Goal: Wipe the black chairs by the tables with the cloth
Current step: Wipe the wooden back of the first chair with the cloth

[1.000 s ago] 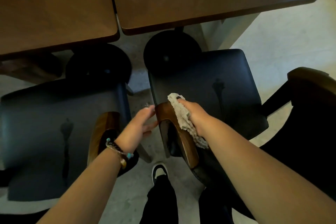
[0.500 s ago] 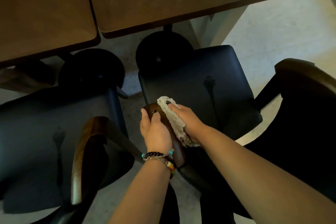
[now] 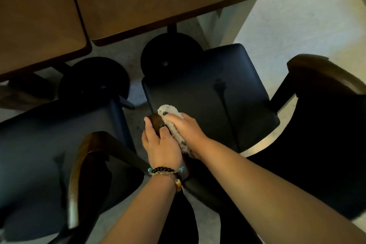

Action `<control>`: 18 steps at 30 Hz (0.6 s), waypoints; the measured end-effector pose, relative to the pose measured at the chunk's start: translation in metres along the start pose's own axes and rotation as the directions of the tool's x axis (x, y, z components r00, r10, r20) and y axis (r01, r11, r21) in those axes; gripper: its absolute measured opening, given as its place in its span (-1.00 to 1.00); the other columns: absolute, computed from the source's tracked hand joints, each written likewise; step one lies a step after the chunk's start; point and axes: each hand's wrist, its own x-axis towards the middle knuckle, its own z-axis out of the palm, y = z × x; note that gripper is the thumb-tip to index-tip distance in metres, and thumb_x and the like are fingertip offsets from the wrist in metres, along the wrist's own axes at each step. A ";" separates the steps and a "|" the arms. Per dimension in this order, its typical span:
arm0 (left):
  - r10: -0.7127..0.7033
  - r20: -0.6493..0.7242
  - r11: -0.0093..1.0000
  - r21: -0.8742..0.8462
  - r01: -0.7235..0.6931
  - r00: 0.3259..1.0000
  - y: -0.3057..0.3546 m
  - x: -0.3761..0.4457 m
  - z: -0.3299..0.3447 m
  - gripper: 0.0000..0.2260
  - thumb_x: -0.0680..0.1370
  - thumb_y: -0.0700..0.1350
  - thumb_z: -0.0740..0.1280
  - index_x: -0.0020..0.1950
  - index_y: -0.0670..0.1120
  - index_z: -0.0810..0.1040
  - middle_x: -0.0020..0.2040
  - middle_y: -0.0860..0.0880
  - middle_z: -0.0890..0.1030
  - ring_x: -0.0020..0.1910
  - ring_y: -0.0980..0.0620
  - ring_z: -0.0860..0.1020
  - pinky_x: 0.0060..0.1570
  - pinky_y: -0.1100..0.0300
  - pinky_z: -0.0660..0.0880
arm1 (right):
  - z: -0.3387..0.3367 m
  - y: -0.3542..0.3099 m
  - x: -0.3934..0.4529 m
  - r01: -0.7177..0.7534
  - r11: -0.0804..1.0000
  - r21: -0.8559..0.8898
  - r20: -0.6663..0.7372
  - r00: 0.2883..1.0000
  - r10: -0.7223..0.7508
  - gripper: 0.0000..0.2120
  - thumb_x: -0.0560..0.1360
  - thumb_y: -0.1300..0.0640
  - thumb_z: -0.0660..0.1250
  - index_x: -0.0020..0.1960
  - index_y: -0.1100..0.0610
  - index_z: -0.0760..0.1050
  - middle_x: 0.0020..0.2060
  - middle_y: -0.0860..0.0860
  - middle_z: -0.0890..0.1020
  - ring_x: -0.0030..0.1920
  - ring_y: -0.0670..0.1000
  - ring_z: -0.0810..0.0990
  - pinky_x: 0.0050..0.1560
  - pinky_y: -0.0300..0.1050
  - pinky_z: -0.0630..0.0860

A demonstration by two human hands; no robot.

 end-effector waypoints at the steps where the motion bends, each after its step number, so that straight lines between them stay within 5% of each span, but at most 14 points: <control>1: -0.002 0.002 1.000 0.011 0.002 1.000 -0.001 0.001 0.000 -0.52 0.62 0.02 0.10 0.53 0.26 0.08 0.55 0.06 0.14 0.42 -0.05 0.28 0.20 0.09 0.25 | -0.004 0.004 -0.006 0.048 0.998 -0.030 0.006 0.999 -0.048 -0.68 0.45 0.02 0.37 0.19 0.02 0.55 0.01 0.00 0.67 0.06 0.00 0.63 0.16 0.00 0.55; 6: -0.031 0.071 0.999 0.006 0.031 0.997 -0.009 -0.011 -0.005 -0.43 0.63 0.01 0.12 0.53 0.30 -0.11 0.56 0.00 0.16 0.49 -0.09 0.22 0.43 -0.02 0.18 | -0.060 -0.021 -0.040 0.260 0.943 -0.209 -0.028 0.962 -0.271 -0.67 0.21 0.15 0.34 -0.12 -0.19 0.63 -0.20 -0.18 0.71 -0.16 -0.20 0.66 -0.20 -0.36 0.52; 7: -0.040 0.082 0.999 0.007 0.039 0.996 -0.011 -0.018 -0.004 -0.41 0.63 0.02 0.12 0.52 0.32 -0.17 0.49 0.00 0.29 0.41 -0.11 0.35 0.38 -0.02 0.29 | -0.074 -0.028 -0.039 0.259 0.936 -0.240 -0.036 0.961 -0.275 -0.70 0.22 0.14 0.34 -0.14 -0.20 0.61 -0.22 -0.19 0.70 -0.19 -0.22 0.65 -0.25 -0.38 0.50; 9: -0.053 0.064 0.998 -0.020 0.054 0.997 -0.017 -0.030 0.000 -0.42 0.65 0.00 0.12 0.53 0.29 -0.17 0.17 0.18 0.45 -0.01 0.11 0.53 -0.04 0.32 0.45 | -0.091 -0.030 -0.033 0.169 0.930 -0.327 -0.050 0.979 -0.196 -0.78 0.32 0.09 0.38 -0.08 -0.18 0.58 -0.18 -0.16 0.67 -0.16 -0.18 0.62 -0.25 -0.27 0.49; 11: -0.043 0.052 0.999 -0.016 0.044 0.998 -0.023 -0.038 0.001 -0.47 0.66 -0.01 0.12 0.55 0.23 -0.06 0.05 0.26 0.38 -0.25 0.31 0.37 -0.33 0.45 0.29 | -0.088 -0.009 -0.016 0.050 0.848 -0.527 -0.031 0.996 -0.078 -0.80 0.43 0.03 0.37 0.05 -0.08 0.60 -0.02 -0.06 0.66 -0.05 -0.07 0.61 -0.12 -0.12 0.51; 14: -0.018 0.068 0.999 0.030 0.016 0.998 -0.029 -0.038 0.000 -0.50 0.65 0.05 0.10 0.57 0.18 0.03 0.30 0.13 0.41 -0.08 0.24 0.38 -0.03 0.36 0.29 | -0.060 0.035 0.001 -0.060 0.757 -0.651 0.062 0.989 0.132 -0.62 0.55 -0.07 0.29 0.29 0.07 0.53 0.21 0.05 0.60 0.11 0.09 0.60 0.05 -0.10 0.52; 16: 0.008 0.068 0.998 0.060 -0.012 0.998 -0.029 -0.037 0.000 -0.51 0.65 0.06 0.09 0.57 0.15 0.04 0.41 0.01 0.40 0.07 0.15 0.36 0.10 0.24 0.24 | -0.051 0.045 0.003 -0.091 0.823 -0.561 0.079 0.984 0.162 -0.58 0.55 -0.07 0.28 0.34 0.09 0.50 0.14 -0.06 0.57 -0.05 -0.03 0.60 -0.13 -0.24 0.52; 18: 0.039 0.059 0.995 0.086 -0.044 0.998 -0.029 -0.037 0.001 -0.51 0.65 0.06 0.09 0.57 0.14 0.05 0.34 0.05 0.46 0.06 0.20 0.40 0.07 0.33 0.24 | -0.053 0.040 0.000 -0.023 0.800 -0.600 0.087 0.992 0.094 -0.67 0.57 -0.01 0.25 0.21 0.15 0.57 0.04 0.00 0.58 -0.09 -0.04 0.57 -0.20 -0.25 0.43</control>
